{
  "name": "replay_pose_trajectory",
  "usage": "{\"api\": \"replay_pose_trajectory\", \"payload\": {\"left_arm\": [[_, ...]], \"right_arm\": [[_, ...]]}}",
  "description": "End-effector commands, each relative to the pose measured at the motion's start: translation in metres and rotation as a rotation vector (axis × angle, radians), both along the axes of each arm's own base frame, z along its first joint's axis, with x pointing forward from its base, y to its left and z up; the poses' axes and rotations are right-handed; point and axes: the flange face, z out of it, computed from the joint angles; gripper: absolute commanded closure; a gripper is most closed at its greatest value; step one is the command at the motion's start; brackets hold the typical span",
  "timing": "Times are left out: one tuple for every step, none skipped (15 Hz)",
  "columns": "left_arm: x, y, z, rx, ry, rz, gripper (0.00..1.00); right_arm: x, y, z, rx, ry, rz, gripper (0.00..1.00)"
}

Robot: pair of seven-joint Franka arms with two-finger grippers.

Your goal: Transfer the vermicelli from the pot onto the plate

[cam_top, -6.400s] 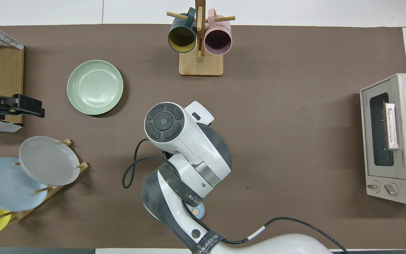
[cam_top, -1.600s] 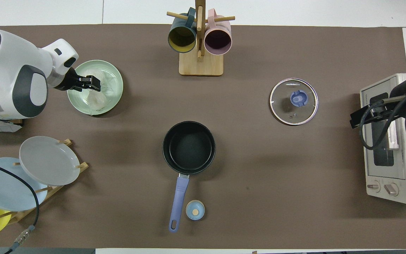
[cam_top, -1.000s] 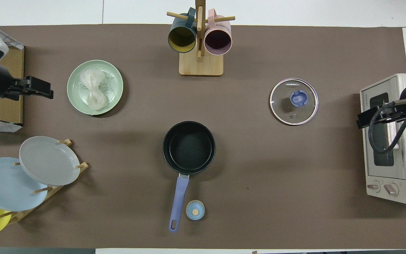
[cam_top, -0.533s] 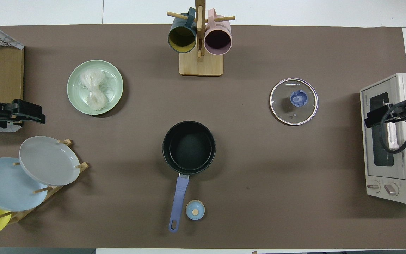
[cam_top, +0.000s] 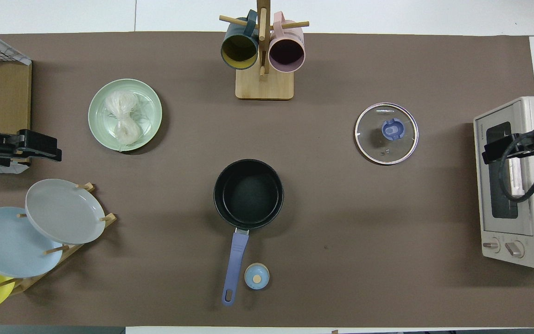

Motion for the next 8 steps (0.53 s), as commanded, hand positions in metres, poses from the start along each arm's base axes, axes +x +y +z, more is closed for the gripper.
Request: {"api": "replay_pose_trajectory", "payload": {"left_arm": [[0.0061,0.0009,0.0003,0.023,0.008,-0.002,0.00],[0.0063,0.0017,-0.0003,0.023,0.008,-0.001,0.00],[0.0064,0.0017,0.0004,0.023,0.007,0.000,0.00],[0.0068,0.0016,-0.0004,0.023,0.008,-0.002,0.00],[0.0063,0.0008,0.0004,0.023,0.007,-0.004,0.00],[0.0053,0.0000,0.0021,0.023,0.003,-0.007,0.00],[0.0027,0.0009,0.0062,0.023,-0.003,-0.005,0.00],[0.0033,0.0017,0.0055,0.023,-0.003,-0.006,0.00]], "right_arm": [[0.0000,0.0027,0.0054,-0.017,-0.012,-0.027,0.00],[-0.0010,0.0035,0.0055,-0.018,-0.004,-0.027,0.00],[-0.0013,0.0037,0.0052,-0.016,-0.001,-0.027,0.00],[-0.0013,0.0037,0.0052,-0.016,-0.001,-0.027,0.00],[-0.0013,0.0038,0.0052,-0.015,-0.001,-0.027,0.00],[-0.0013,0.0038,0.0052,-0.014,-0.001,-0.027,0.00],[-0.0019,0.0047,0.0048,-0.007,0.004,-0.029,0.00],[-0.0029,0.0064,0.0041,0.007,0.013,-0.036,0.00]]}}
